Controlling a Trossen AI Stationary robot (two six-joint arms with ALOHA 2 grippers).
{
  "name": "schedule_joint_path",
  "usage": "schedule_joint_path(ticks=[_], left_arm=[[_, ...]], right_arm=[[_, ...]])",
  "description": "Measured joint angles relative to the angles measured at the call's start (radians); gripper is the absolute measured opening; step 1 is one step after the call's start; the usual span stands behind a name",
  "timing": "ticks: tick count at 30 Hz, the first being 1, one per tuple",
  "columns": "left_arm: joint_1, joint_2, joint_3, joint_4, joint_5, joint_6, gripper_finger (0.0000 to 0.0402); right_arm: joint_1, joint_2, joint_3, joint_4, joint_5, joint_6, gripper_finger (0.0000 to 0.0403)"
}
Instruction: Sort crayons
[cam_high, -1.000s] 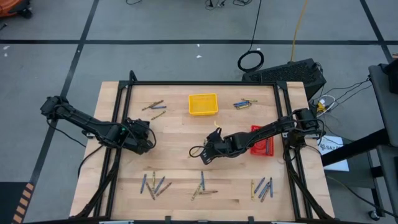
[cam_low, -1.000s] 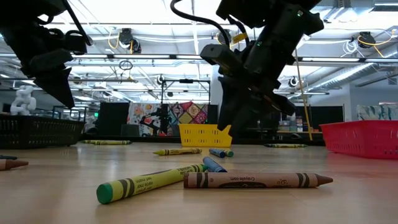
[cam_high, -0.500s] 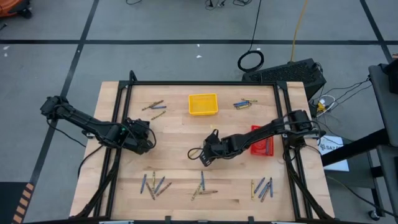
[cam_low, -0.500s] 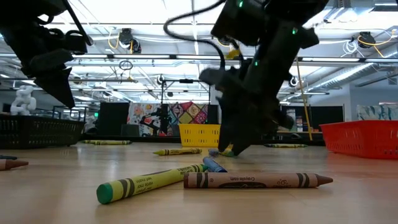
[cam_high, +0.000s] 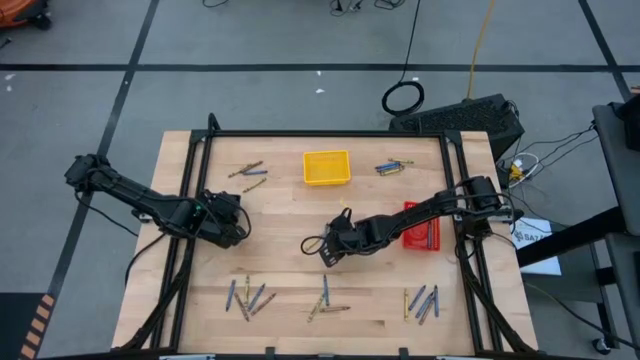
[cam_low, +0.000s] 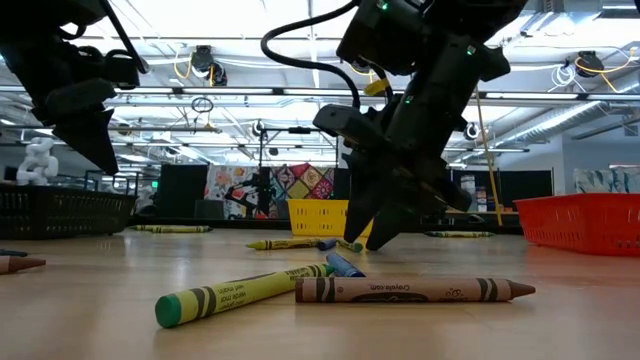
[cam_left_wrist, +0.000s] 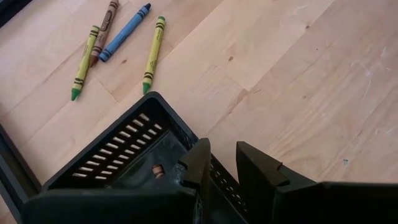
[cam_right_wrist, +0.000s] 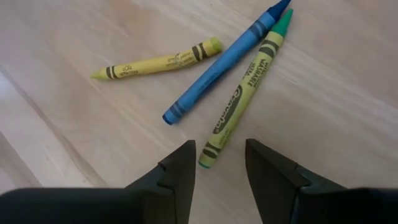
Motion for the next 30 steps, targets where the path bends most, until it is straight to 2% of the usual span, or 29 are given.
schedule_joint_path(ticks=[7,17,22,30], left_arm=[[0.000,0.000,0.000,0.000,0.000,0.000,0.0077],[0.000,0.000,0.000,0.000,0.000,-0.001,0.0077],[0.000,0.000,0.000,0.000,0.000,0.000,0.0077],[0.000,0.000,0.000,0.000,0.000,0.022,0.0077]], right_arm=[[-0.013,0.000,0.000,-0.007,-0.002,0.023,0.0129],[-0.029,0.002,-0.001,-0.070,-0.035,0.053,0.0096],[-0.029,0.001,-0.001,-0.055,-0.046,0.043,0.0094],[-0.029,0.004,-0.002,-0.126,-0.051,0.060,0.0094]])
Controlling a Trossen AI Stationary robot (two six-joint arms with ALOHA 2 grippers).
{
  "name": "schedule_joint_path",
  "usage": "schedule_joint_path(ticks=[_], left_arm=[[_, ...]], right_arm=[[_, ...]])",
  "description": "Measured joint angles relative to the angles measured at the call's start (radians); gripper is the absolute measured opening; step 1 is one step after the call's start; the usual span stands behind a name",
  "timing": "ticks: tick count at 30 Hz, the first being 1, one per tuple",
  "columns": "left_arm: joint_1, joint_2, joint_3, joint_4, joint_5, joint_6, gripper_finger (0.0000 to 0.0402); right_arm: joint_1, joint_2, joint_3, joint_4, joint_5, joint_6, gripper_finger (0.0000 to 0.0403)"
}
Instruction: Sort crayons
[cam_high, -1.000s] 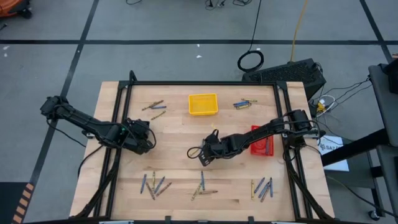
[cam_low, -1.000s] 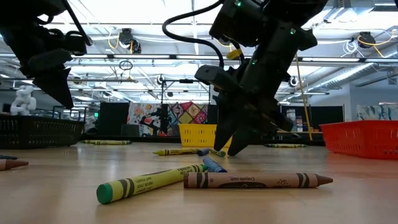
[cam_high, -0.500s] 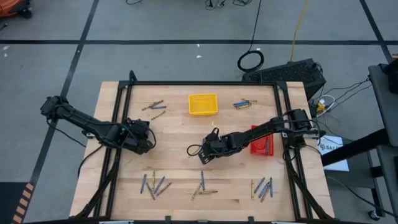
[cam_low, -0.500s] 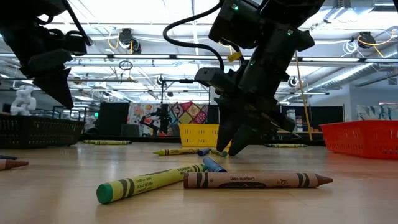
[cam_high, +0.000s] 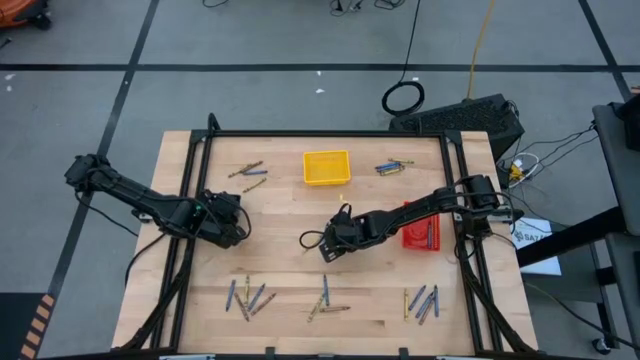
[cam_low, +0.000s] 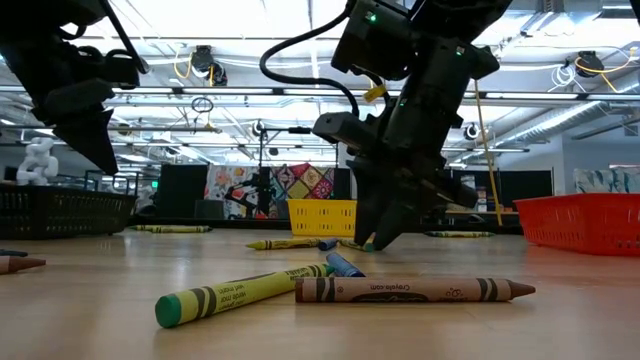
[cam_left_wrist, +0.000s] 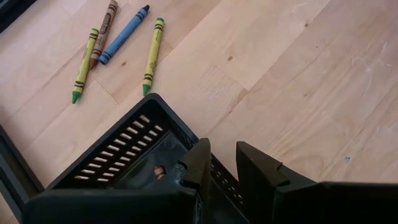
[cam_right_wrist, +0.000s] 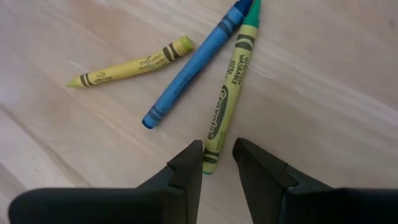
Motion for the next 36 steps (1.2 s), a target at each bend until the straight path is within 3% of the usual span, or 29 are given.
schedule_joint_path(ticks=[28,36], left_arm=[[0.000,0.000,0.000,0.000,0.003,-0.002,0.0077],[0.000,0.000,0.000,0.000,0.006,-0.002,0.0077]], right_arm=[[-0.017,-0.001,0.000,-0.114,-0.007,-0.042,0.0093],[-0.027,-0.002,-0.001,-0.104,-0.006,-0.055,0.0054]])
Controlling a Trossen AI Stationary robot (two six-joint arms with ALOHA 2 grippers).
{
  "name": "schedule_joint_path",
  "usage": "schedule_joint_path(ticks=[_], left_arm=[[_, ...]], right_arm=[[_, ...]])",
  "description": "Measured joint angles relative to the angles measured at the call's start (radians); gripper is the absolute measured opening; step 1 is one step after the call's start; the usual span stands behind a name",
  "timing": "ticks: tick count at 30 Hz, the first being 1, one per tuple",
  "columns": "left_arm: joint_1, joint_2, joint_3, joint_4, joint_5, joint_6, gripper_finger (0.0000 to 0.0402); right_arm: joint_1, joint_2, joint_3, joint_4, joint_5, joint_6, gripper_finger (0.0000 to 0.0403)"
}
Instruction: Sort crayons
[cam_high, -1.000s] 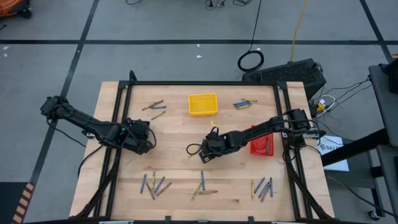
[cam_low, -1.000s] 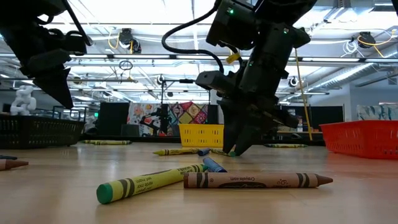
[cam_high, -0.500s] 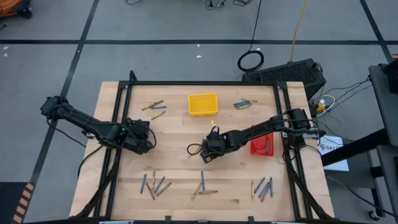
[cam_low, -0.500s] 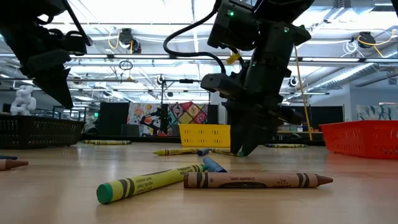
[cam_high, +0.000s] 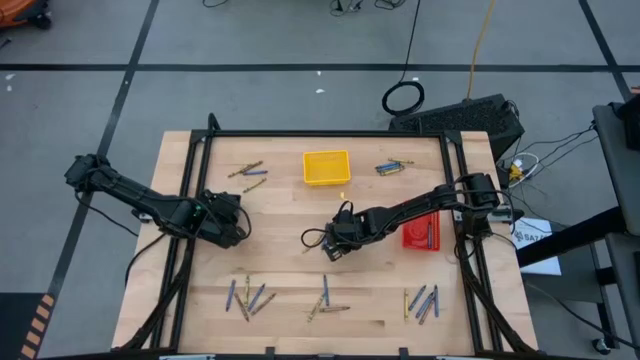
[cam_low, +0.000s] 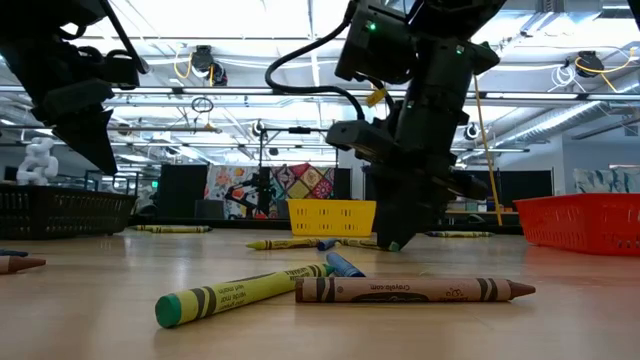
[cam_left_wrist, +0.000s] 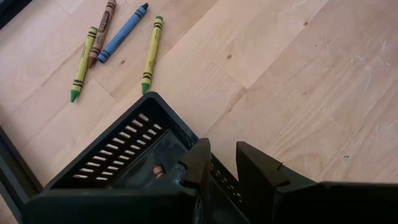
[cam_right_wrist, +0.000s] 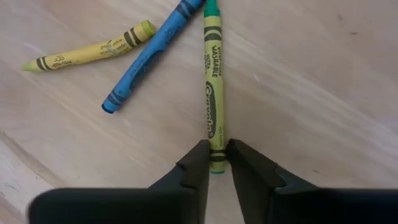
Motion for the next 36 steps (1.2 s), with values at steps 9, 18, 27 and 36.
schedule_joint_path(ticks=[9,18,27,36], left_arm=[[0.000,0.000,0.000,0.000,0.000,0.006,0.0077],[0.000,0.000,0.000,-0.002,0.000,0.006,0.0077],[0.000,0.000,0.000,-0.002,0.000,0.005,0.0077],[0.000,0.000,0.000,-0.003,0.000,0.006,0.0077]], right_arm=[[0.000,0.000,0.000,0.004,0.004,-0.024,0.0007],[0.000,0.000,0.000,0.006,0.006,-0.057,0.0001],[0.000,0.000,0.000,0.007,0.007,-0.082,0.0001],[-0.001,-0.058,-0.002,0.000,0.021,-0.085,0.0000]])
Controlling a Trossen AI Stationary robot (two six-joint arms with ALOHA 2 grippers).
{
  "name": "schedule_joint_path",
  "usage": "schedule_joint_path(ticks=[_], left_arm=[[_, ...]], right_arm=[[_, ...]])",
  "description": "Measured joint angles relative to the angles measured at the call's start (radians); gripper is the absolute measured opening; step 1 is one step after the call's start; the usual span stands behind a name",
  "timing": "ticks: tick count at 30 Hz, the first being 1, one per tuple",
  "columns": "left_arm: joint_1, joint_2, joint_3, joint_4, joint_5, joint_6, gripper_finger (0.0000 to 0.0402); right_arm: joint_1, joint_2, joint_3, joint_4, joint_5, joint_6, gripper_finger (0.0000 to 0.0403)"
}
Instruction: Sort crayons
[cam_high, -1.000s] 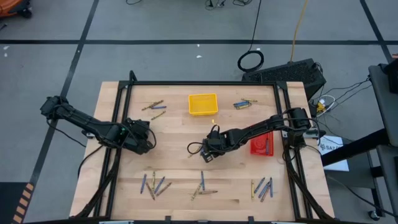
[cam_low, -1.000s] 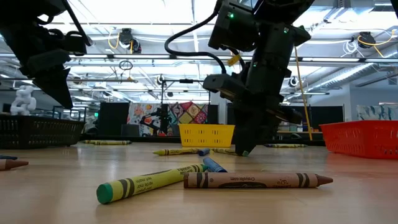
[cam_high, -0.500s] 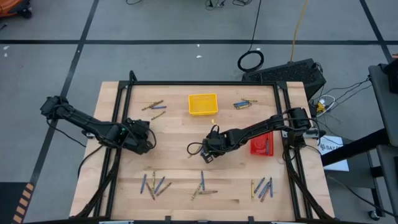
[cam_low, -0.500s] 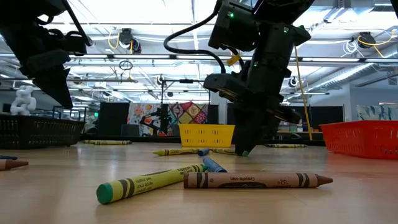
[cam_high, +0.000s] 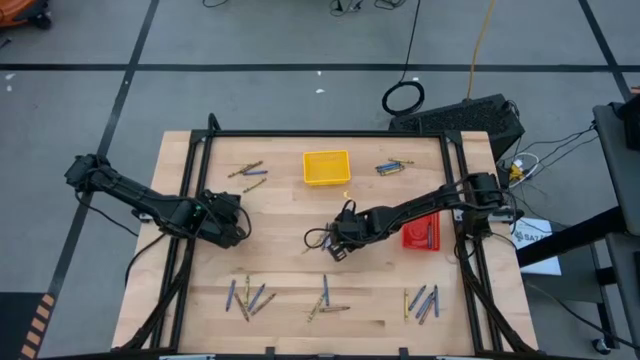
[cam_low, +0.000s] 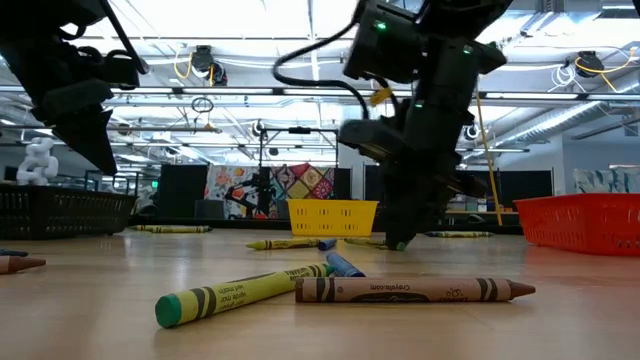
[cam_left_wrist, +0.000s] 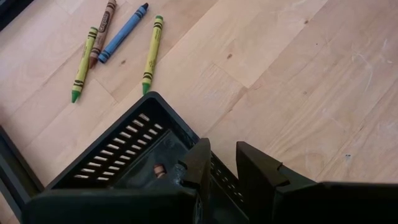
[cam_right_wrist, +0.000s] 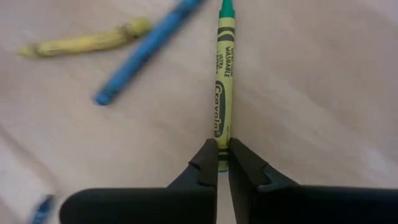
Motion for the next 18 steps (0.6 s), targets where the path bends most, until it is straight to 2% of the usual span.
schedule_joint_path(ticks=[6,18], left_arm=[[0.000,0.000,0.000,0.000,0.000,0.000,0.0077],[0.000,0.000,0.000,0.002,0.000,0.000,0.0077]], right_arm=[[-0.003,-0.059,-0.002,-0.053,0.067,-0.003,0.0000],[-0.063,-0.086,0.000,0.031,0.068,-0.110,0.0000]])
